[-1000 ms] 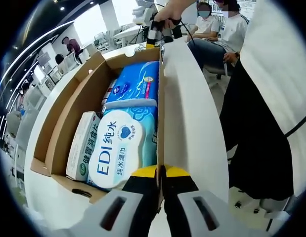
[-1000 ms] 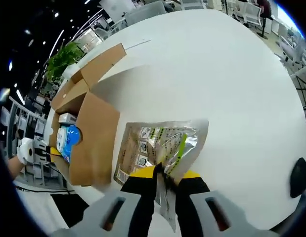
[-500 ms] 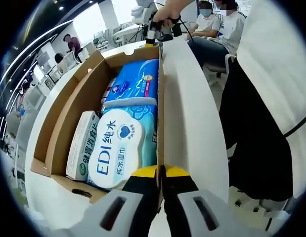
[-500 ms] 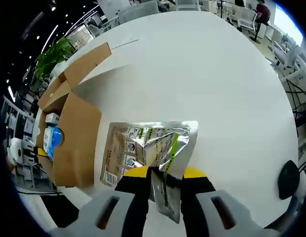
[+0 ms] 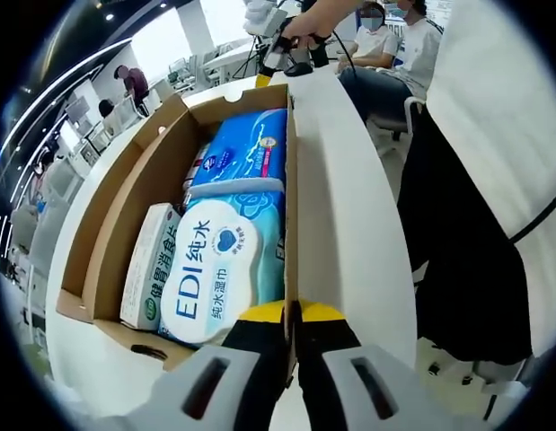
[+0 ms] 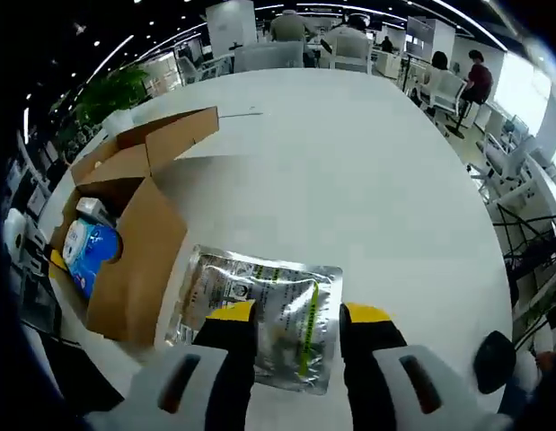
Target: Operate the shoe box by opening the lid, removing the specified soft item, and placing it in the target area until the item is outside and the box remains undamaged.
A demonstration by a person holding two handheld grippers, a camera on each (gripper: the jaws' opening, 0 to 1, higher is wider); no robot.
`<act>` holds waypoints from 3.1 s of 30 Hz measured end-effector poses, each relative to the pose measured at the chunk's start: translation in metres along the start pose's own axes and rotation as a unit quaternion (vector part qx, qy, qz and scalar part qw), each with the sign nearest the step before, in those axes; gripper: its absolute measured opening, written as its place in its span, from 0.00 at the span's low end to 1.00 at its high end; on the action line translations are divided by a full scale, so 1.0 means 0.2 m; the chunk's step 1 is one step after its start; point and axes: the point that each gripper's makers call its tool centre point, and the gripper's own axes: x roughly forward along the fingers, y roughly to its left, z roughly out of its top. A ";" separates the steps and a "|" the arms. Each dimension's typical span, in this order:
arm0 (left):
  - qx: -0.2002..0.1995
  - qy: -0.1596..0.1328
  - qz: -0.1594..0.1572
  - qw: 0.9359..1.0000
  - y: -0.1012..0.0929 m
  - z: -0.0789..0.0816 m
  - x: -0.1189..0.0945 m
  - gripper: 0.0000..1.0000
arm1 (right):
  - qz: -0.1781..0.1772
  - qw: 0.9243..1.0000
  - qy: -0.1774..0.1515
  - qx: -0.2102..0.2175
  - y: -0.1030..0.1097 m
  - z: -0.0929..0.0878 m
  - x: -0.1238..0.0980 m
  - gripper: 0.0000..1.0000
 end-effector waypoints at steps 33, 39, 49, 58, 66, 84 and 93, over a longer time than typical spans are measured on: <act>-0.003 -0.001 0.004 1.000 0.00 -0.01 0.01 0.02 | 0.025 0.999 0.006 -0.024 0.24 -0.15 0.12 0.57; -0.006 0.007 -0.004 1.000 0.00 -0.01 0.01 0.02 | 0.038 0.997 -0.065 -0.001 0.23 0.01 0.01 0.55; -0.007 0.006 -0.006 1.000 0.01 -0.01 0.01 0.02 | 0.081 0.985 -0.150 -0.019 0.33 0.35 -0.27 0.70; 0.009 -0.005 0.005 1.000 0.01 0.00 0.01 0.03 | 0.164 0.970 -0.122 -0.135 0.72 0.40 -0.39 0.45; 0.013 0.001 0.001 1.000 0.00 -0.01 0.01 0.03 | 0.164 0.968 -0.150 -0.115 0.80 0.56 -0.41 0.58; 0.007 0.007 0.007 1.000 0.00 -0.02 0.01 0.04 | 0.208 0.892 -0.025 -0.401 0.94 0.40 -0.35 0.59; 0.002 0.014 0.011 1.000 0.01 -0.01 0.01 0.04 | 0.167 0.875 -0.004 -0.455 0.91 0.49 -0.27 0.58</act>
